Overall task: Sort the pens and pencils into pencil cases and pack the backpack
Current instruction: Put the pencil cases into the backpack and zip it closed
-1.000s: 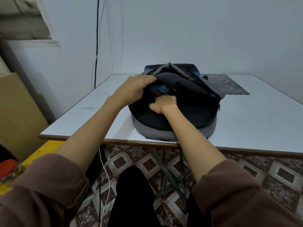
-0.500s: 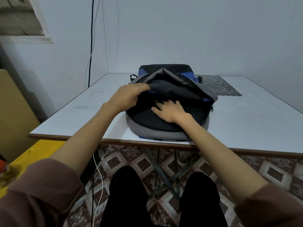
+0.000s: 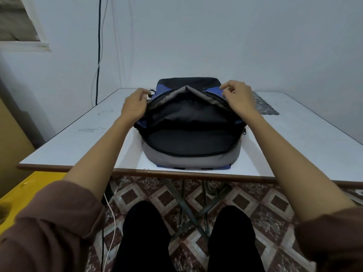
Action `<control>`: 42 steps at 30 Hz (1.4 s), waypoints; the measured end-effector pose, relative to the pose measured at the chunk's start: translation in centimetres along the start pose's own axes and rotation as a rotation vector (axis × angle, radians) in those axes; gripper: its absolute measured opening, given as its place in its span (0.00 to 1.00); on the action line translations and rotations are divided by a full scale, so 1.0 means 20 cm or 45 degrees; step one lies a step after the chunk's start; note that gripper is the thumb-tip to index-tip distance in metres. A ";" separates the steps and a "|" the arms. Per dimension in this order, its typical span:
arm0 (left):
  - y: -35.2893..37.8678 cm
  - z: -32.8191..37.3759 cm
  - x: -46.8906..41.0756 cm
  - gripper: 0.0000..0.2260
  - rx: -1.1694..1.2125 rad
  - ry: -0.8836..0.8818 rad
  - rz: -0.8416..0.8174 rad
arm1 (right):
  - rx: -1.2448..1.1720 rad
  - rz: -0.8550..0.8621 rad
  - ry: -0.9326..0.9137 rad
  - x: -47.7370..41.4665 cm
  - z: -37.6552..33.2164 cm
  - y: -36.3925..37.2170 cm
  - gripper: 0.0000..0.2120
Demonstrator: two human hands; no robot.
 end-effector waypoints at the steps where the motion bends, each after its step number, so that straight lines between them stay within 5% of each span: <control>1: 0.03 0.01 0.00 0.14 0.038 -0.051 -0.103 | 0.108 -0.009 0.005 -0.02 0.06 0.00 0.13; 5: 0.07 0.03 0.04 0.14 0.112 -0.048 -0.240 | 0.078 -0.232 0.175 -0.03 0.22 0.05 0.13; 10: 0.08 0.05 0.04 0.31 0.086 -0.118 -0.306 | 0.065 -0.284 0.152 0.04 0.22 0.06 0.25; 12: 0.05 0.08 0.05 0.25 0.052 -0.067 -0.210 | 0.083 -0.150 0.089 0.04 0.18 0.03 0.25; 16: 0.00 0.15 0.16 0.07 0.204 0.092 0.003 | -0.094 -0.001 -0.121 0.12 0.06 -0.04 0.08; 20: -0.02 0.11 0.31 0.14 0.476 0.264 0.118 | -0.230 0.022 -0.389 0.28 -0.02 -0.07 0.07; 23: -0.03 0.06 0.45 0.17 0.368 0.510 0.130 | -0.154 -0.044 -0.615 0.44 -0.02 -0.07 0.14; 28: 0.01 -0.05 0.57 0.15 0.196 0.712 0.051 | 0.119 -0.199 -0.835 0.62 0.03 -0.02 0.12; 31: 0.03 -0.08 0.57 0.18 0.243 0.669 -0.031 | 0.120 -0.336 -0.728 0.62 0.07 0.02 0.16; 35: 0.00 -0.11 0.56 0.09 0.381 0.596 -0.213 | 0.062 -0.614 -0.498 0.54 0.07 0.03 0.21; 38: -0.05 -0.13 0.55 0.16 0.583 0.531 -0.303 | 0.118 -0.897 -0.287 0.48 0.03 0.01 0.18; 42: -0.10 -0.19 0.46 0.20 0.686 0.177 0.034 | 0.162 -1.448 -0.071 0.41 -0.05 -0.04 0.12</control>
Point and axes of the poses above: each hand's wrist, its own x-axis away from the middle knuckle, its own y-axis out of the palm, z = x × y, the point moved 4 cm from there along -x, towards the middle knuckle, and after that the axes turned 7 degrees about -x, right-handed, at the moved point
